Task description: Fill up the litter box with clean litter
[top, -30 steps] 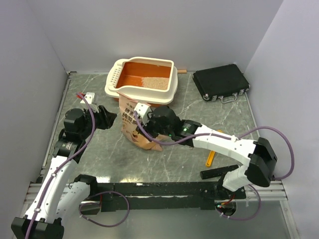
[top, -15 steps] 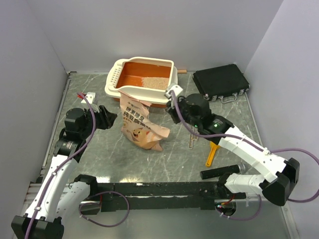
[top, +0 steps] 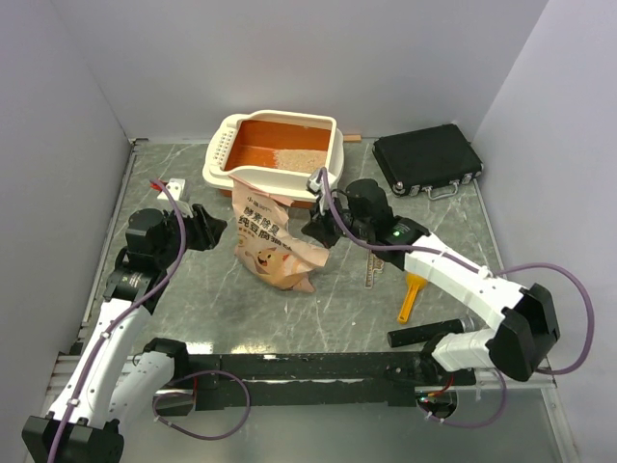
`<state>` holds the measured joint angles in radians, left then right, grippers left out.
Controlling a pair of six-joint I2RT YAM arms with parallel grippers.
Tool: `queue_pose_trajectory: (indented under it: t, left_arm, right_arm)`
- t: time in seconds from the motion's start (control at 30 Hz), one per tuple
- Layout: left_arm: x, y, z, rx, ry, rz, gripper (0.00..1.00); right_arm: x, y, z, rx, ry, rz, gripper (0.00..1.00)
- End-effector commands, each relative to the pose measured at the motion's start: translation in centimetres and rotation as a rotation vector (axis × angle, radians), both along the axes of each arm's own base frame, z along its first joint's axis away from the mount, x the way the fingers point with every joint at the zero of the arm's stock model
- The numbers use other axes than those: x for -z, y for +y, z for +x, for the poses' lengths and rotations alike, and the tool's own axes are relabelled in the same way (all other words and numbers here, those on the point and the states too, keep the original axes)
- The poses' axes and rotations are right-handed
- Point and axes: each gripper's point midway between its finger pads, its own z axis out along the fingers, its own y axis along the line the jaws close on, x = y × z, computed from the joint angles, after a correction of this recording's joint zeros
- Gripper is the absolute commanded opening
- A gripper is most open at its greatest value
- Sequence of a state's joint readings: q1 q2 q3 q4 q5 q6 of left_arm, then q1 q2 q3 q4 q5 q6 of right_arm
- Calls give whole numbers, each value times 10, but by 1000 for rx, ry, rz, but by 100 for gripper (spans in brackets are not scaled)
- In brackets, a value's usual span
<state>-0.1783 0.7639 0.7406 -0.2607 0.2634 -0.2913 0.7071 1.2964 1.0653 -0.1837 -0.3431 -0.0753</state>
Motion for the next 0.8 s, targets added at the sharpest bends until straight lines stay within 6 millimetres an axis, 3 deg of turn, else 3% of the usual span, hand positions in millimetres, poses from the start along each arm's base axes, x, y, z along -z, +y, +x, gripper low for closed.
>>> queue_pose_trajectory:
  t: [0.0,0.5,0.77]
  left_arm:
    - [-12,-1,2,0,-30,-3,45]
    - [-12,-1,2,4,-29,-1,45]
    - [-14,-2,1,10,-34,-5,45]
  right_arm:
    - [-15,24,-1,-83,5,110,0]
    - [3,42,8,-122,53,109,0]
    - [14,42,-14,-201,85,63,0]
